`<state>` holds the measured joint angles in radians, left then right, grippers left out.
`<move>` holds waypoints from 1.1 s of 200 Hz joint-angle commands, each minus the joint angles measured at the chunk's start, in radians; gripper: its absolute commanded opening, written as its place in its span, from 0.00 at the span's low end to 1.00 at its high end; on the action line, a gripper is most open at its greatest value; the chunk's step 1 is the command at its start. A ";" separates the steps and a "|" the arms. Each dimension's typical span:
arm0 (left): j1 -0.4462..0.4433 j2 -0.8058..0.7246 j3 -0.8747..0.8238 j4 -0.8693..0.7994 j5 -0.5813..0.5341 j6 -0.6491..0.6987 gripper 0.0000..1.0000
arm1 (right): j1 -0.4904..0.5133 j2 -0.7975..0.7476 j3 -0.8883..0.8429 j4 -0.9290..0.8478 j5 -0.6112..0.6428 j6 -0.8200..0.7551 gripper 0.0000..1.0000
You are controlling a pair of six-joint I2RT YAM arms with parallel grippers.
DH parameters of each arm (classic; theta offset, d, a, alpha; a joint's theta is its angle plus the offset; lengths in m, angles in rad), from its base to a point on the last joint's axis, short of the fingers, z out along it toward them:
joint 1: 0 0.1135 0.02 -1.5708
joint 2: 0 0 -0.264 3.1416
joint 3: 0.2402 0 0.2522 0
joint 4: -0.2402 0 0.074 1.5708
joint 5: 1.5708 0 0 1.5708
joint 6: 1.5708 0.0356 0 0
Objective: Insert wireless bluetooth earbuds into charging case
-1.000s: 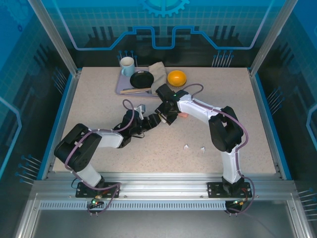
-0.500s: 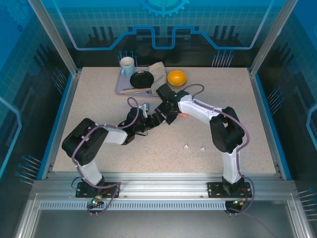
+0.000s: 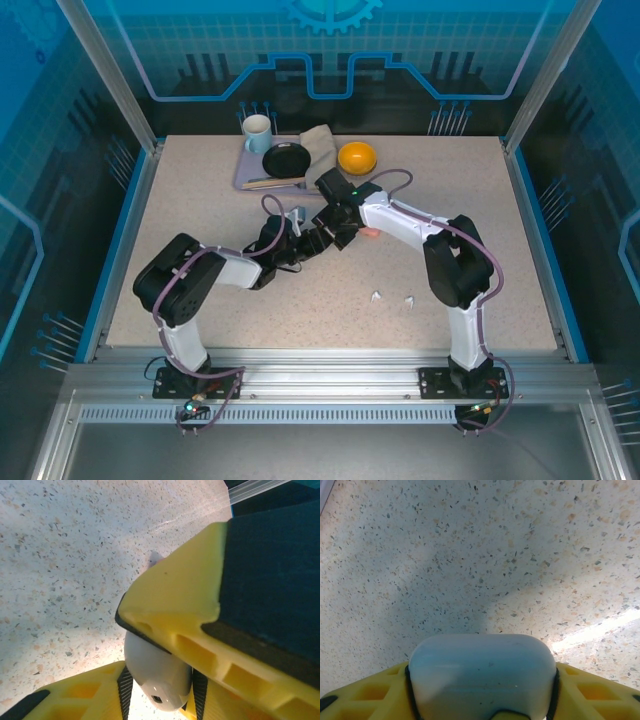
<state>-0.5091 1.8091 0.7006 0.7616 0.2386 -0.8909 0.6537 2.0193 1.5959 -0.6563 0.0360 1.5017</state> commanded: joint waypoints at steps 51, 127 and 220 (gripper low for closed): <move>0.000 0.012 0.077 0.009 -0.006 0.017 0.18 | 0.017 -0.064 -0.044 -0.029 -0.021 0.005 0.39; 0.001 -0.097 0.059 -0.133 0.096 0.119 0.00 | -0.108 -0.280 -0.145 0.042 0.004 -0.248 0.78; 0.067 -0.247 0.175 -0.464 0.487 0.320 0.00 | -0.213 -0.702 -0.624 0.504 -0.330 -0.927 0.74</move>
<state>-0.4534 1.6028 0.8154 0.4271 0.5705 -0.6655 0.4812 1.3811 1.0355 -0.3096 -0.1322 0.7788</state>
